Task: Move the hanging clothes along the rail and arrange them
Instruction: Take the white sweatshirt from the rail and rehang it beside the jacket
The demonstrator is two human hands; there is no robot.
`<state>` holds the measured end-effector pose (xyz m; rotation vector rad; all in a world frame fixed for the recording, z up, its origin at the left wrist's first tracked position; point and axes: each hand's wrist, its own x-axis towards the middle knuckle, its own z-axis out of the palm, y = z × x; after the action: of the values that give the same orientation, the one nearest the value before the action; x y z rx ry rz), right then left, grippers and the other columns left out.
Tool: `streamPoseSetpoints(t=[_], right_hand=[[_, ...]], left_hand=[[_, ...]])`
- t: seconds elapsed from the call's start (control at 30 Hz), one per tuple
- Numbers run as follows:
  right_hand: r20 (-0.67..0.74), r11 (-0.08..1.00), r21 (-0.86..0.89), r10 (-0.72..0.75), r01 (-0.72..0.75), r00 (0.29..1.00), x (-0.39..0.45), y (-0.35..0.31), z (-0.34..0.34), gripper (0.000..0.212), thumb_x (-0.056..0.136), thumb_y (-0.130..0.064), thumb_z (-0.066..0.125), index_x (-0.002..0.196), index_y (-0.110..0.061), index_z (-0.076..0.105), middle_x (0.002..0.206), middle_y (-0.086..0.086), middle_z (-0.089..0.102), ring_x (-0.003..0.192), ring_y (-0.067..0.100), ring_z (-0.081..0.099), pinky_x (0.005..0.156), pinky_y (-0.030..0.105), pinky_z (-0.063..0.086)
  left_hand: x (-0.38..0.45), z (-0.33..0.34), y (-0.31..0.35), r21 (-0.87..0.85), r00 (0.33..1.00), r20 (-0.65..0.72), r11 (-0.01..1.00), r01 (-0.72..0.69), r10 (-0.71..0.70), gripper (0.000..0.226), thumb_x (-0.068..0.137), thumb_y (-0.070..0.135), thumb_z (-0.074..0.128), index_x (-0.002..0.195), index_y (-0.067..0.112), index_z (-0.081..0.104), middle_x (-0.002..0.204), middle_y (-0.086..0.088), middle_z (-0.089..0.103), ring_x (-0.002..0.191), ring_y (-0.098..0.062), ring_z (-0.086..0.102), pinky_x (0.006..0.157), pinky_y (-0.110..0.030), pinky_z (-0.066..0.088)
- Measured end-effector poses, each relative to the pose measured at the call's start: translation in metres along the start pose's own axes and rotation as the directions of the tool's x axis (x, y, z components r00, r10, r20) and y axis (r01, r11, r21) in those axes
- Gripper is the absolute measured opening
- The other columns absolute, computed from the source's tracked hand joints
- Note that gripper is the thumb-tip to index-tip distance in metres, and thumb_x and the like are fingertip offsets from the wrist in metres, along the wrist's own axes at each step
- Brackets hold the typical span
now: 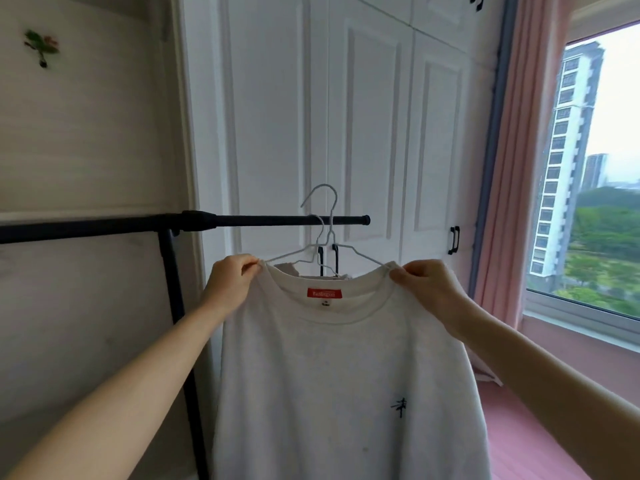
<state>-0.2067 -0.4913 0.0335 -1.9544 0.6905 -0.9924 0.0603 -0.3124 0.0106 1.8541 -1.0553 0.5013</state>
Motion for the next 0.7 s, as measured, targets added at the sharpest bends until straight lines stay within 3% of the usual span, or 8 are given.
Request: streamPoseSetpoints(t=[0.1,0.17,0.23,0.3,0.57,0.7], right_hand=[[0.022,1.000,0.027,0.014,-0.014,1.000,0.025,-0.001,0.024,0.037,0.088,-0.021,0.063,0.071,0.012,0.059,0.067,0.011,0.044,0.064,0.021,0.039,0.060,0.029,0.030],[0.028,0.999,0.029,0.023,-0.024,0.999,0.036,0.001,0.041,0.037,0.088,-0.022,0.064,0.058,-0.006,0.050,0.061,0.008,0.037,0.059,0.019,0.034,0.057,0.028,0.025],[0.037,0.999,0.017,0.036,-0.037,0.999,0.045,0.007,0.056,0.037,0.088,-0.027,0.064,0.058,-0.011,0.048,0.059,0.006,0.036,0.058,0.018,0.032,0.057,0.028,0.024],[0.052,0.998,-0.001,0.057,-0.057,0.997,0.048,0.016,0.067,0.038,0.087,-0.029,0.064,0.060,-0.006,0.053,0.060,0.006,0.039,0.059,0.019,0.034,0.058,0.029,0.026],[0.118,0.998,-0.039,0.061,-0.057,0.991,0.053,0.035,0.101,0.038,0.088,-0.023,0.063,0.054,-0.016,0.048,0.050,-0.004,0.035,0.052,0.014,0.031,0.051,0.027,0.022],[0.170,0.995,-0.103,0.030,-0.012,0.985,0.051,0.036,0.109,0.027,0.089,-0.023,0.061,0.065,-0.012,0.058,0.058,0.001,0.043,0.055,0.014,0.036,0.049,0.026,0.025]], left_hand=[[0.022,0.007,-0.020,-0.023,0.998,-0.024,0.999,0.049,-0.050,0.019,0.095,0.014,0.055,0.102,0.008,0.071,0.100,-0.006,0.071,0.095,-0.021,0.062,0.082,-0.029,0.045],[0.032,0.014,-0.031,-0.013,0.996,-0.047,0.997,0.078,-0.078,0.019,0.095,0.011,0.053,0.101,0.006,0.070,0.100,-0.008,0.070,0.094,-0.020,0.060,0.081,-0.028,0.042],[0.039,0.022,-0.043,0.006,0.992,-0.063,0.994,0.109,-0.109,0.018,0.095,0.008,0.051,0.099,0.005,0.069,0.098,-0.009,0.069,0.091,-0.021,0.059,0.079,-0.028,0.042],[0.042,0.029,-0.054,0.047,0.989,-0.054,0.989,0.138,-0.135,0.018,0.095,0.007,0.050,0.097,0.004,0.068,0.096,-0.011,0.069,0.090,-0.024,0.060,0.077,-0.030,0.043],[0.044,0.043,-0.091,0.146,0.978,-0.032,0.967,0.208,-0.205,0.019,0.095,0.007,0.049,0.095,0.005,0.068,0.095,-0.013,0.070,0.092,-0.031,0.062,0.074,-0.031,0.043],[0.045,0.044,-0.101,0.239,0.970,0.036,0.945,0.224,-0.239,0.022,0.097,0.009,0.046,0.098,0.004,0.067,0.099,-0.017,0.069,0.093,-0.034,0.062,0.075,-0.035,0.046]])
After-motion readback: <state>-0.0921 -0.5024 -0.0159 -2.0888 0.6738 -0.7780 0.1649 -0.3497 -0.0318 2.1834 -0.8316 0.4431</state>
